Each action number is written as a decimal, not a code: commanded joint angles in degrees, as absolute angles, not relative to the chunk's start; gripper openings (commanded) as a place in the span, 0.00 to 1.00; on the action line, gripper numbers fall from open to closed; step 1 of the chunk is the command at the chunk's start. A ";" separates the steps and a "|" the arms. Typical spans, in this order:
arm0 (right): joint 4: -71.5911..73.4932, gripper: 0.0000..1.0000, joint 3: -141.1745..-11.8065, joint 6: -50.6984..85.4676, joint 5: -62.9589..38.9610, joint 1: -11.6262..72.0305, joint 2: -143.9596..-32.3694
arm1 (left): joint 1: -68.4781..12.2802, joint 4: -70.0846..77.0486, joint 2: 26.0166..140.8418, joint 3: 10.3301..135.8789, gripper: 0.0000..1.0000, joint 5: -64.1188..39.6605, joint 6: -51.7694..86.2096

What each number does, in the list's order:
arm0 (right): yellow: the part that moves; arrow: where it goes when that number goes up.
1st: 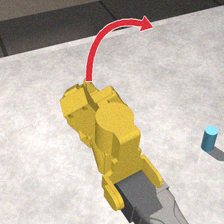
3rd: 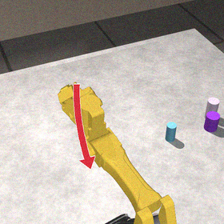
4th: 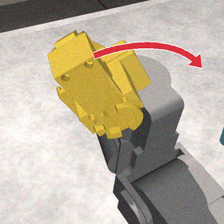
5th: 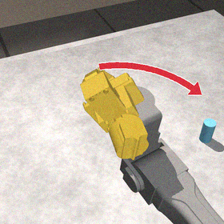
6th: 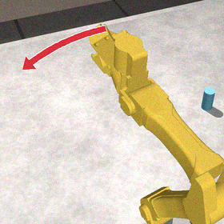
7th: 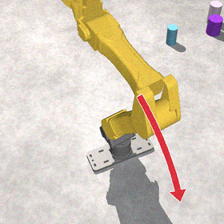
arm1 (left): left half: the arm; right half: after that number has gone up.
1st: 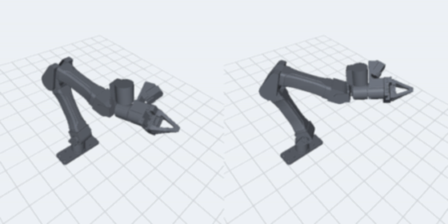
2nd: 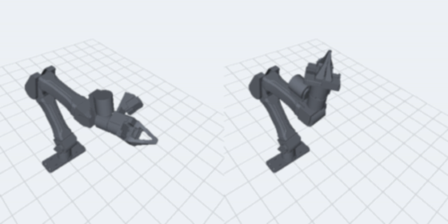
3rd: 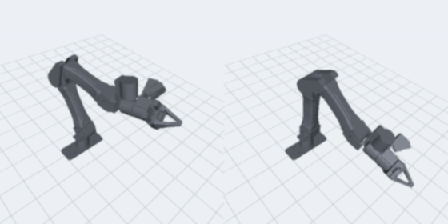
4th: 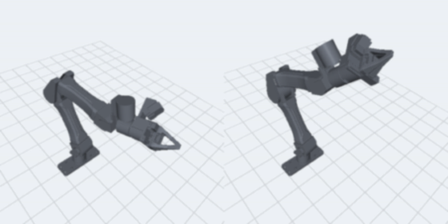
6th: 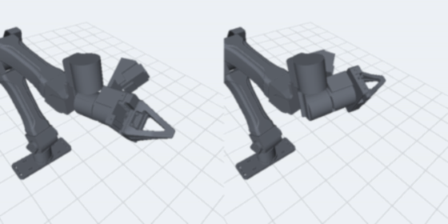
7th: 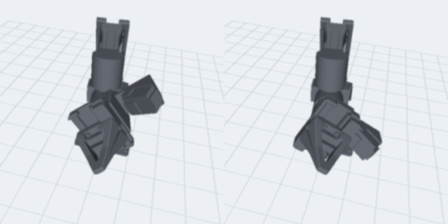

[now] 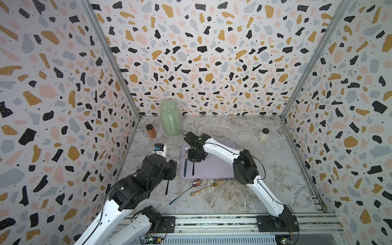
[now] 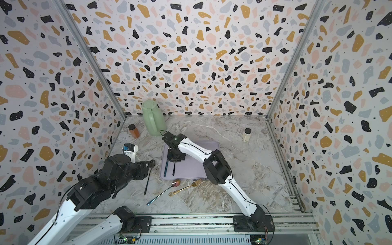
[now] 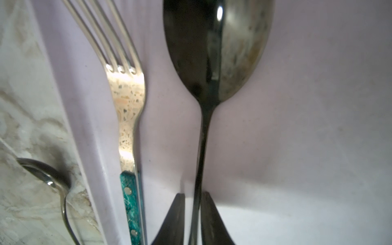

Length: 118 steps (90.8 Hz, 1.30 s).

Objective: Set the spoon and fork side by side
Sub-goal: Place the spoon on the tray.

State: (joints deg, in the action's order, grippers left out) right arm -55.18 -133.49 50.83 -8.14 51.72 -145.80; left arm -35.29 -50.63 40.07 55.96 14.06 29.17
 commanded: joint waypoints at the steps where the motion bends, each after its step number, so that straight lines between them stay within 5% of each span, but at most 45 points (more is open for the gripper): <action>1: -56.05 0.20 -135.12 51.04 -7.38 52.20 -145.98 | -35.03 -49.57 39.86 55.46 0.59 14.24 28.47; 84: -55.02 0.16 -135.07 50.00 -5.08 54.23 -146.94 | -35.05 -48.42 40.46 54.93 0.60 12.12 27.76; 118: -55.28 0.26 -128.25 47.25 -2.45 51.14 -132.76 | -34.98 -46.99 41.79 52.40 0.61 10.81 29.40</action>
